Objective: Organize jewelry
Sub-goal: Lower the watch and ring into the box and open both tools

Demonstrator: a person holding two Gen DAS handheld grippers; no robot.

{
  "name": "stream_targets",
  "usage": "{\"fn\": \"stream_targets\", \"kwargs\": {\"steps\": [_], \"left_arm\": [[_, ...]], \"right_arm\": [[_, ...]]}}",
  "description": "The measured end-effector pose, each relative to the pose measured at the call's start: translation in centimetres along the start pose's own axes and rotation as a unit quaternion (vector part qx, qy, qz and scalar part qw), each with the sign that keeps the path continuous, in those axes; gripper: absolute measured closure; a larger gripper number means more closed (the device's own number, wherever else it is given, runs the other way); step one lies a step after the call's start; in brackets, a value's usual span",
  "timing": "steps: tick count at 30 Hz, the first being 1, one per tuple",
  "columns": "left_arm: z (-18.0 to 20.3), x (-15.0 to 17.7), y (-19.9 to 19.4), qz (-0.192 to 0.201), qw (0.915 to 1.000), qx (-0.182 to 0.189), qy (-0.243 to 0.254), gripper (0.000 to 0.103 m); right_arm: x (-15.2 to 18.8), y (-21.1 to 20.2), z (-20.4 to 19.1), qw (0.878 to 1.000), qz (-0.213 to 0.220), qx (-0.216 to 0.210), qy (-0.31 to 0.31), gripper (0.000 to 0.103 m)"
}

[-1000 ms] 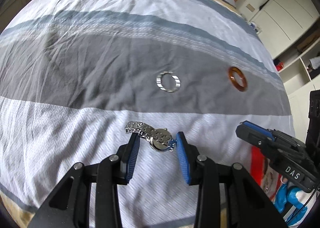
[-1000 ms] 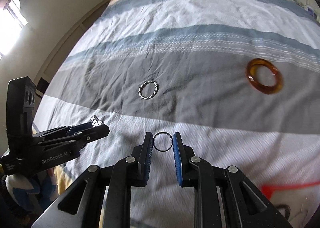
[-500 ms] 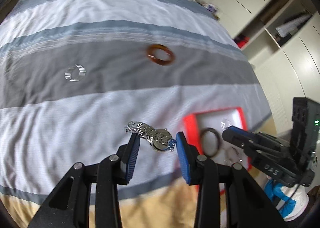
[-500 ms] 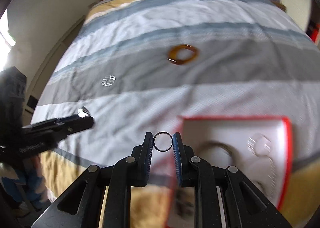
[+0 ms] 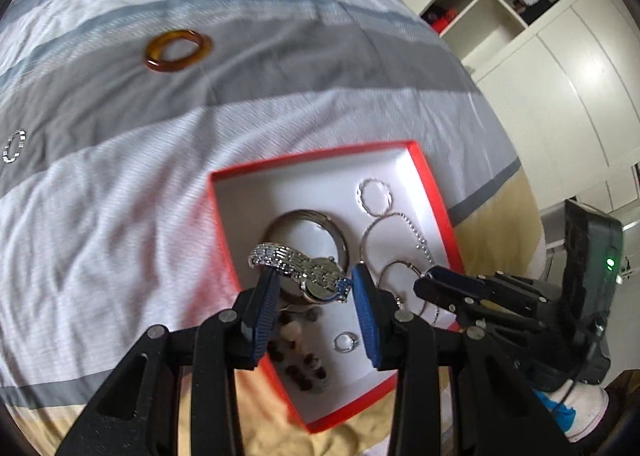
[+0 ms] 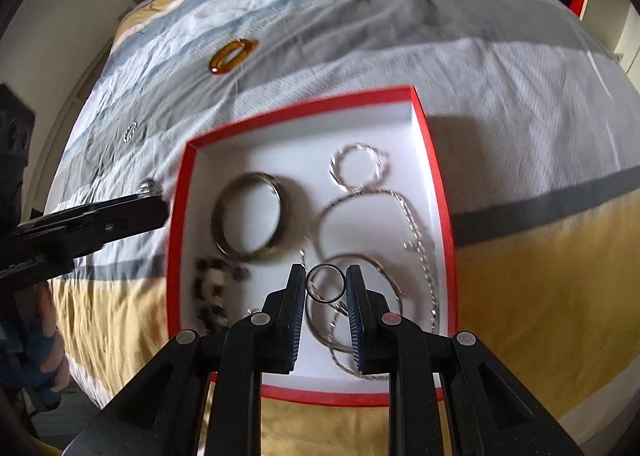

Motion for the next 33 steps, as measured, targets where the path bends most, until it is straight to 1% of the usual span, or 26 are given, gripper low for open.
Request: {"fn": "stream_targets", "kwargs": {"steps": [7,14,18,25,33], "left_arm": [[0.4,-0.1,3.7,-0.030,0.9992,-0.023,0.012,0.068],[0.1,-0.1,5.8,-0.049,0.9980,-0.036,0.016,0.068],[-0.1,0.1,6.4,-0.055,0.9975,-0.041,0.016,0.068],[0.2,-0.1,6.7,-0.065,0.9973,-0.030,0.015,0.067],[0.0,0.5,5.6,-0.066,0.9976,-0.013,0.016,0.067]], "right_arm": [[1.4,2.0,1.1,1.000,-0.026,-0.018,-0.003,0.083],[2.0,3.1,2.0,0.999,-0.041,-0.024,-0.005,0.083],[2.1,3.3,2.3,0.999,-0.041,-0.022,-0.003,0.083],[2.0,2.9,2.8,0.999,-0.042,-0.018,0.001,0.082],[2.4,2.1,3.1,0.999,-0.040,-0.007,0.012,0.081]]}}
Point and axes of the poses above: each gripper's, at about its wrist camera, not at the fingertips, and y roughly the way its jaws point, z to its right, x to its underside, the point moved 10 cm from there along y, roughly the way its jaws point, and after that the axes turned 4 degrees about -z, right-handed, at the moved point
